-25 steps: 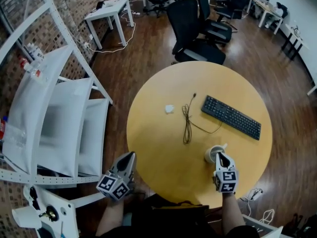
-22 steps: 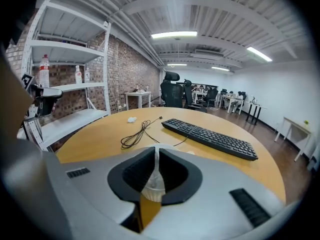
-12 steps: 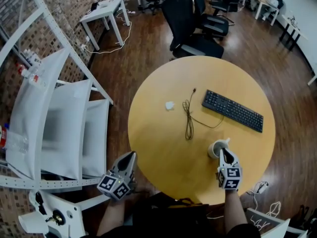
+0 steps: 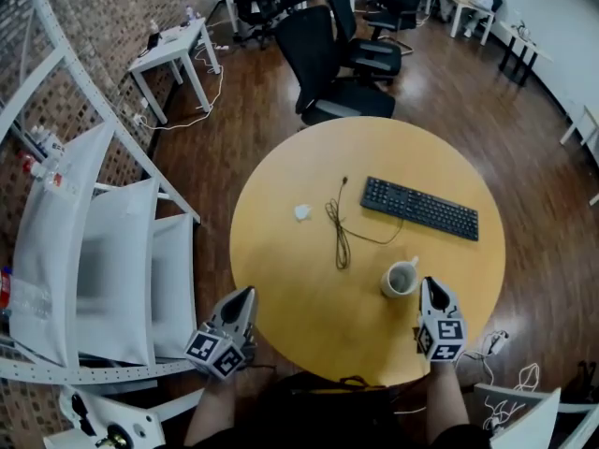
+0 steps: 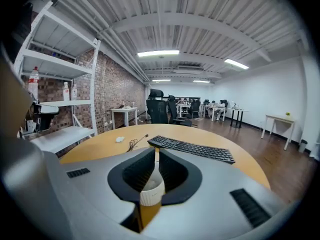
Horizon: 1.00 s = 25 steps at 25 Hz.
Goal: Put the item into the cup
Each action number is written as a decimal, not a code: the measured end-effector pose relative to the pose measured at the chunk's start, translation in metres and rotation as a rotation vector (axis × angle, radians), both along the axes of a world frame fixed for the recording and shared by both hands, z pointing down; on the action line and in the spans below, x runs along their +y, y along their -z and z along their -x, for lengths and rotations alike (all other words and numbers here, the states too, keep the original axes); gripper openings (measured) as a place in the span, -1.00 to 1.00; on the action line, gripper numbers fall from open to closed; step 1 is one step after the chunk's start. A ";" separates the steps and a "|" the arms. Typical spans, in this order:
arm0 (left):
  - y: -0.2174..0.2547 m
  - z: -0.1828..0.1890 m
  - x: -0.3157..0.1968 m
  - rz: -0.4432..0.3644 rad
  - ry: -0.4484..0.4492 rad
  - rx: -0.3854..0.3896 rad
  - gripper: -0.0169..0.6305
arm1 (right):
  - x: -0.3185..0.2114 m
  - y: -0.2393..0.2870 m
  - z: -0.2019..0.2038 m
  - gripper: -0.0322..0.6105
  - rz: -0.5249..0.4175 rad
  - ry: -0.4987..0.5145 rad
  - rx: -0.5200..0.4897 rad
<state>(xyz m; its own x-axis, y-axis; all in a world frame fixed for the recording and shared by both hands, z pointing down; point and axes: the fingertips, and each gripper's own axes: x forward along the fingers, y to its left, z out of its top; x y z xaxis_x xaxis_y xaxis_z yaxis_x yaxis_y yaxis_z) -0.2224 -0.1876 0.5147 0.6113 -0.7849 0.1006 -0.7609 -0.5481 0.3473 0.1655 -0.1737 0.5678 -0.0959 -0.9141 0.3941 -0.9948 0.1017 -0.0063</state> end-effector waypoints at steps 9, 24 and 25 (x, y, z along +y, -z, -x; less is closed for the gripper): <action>0.001 -0.037 -0.001 -0.032 -0.107 0.027 -0.95 | 0.076 0.022 -0.047 -0.80 -0.060 -0.152 0.003; 0.042 -0.102 0.025 -0.115 -0.146 0.042 -0.95 | 0.167 0.098 -0.126 -0.81 -0.289 -0.326 -0.123; 0.044 -0.109 0.030 -0.118 -0.150 0.045 -0.95 | 0.174 0.100 -0.130 -0.81 -0.298 -0.330 -0.132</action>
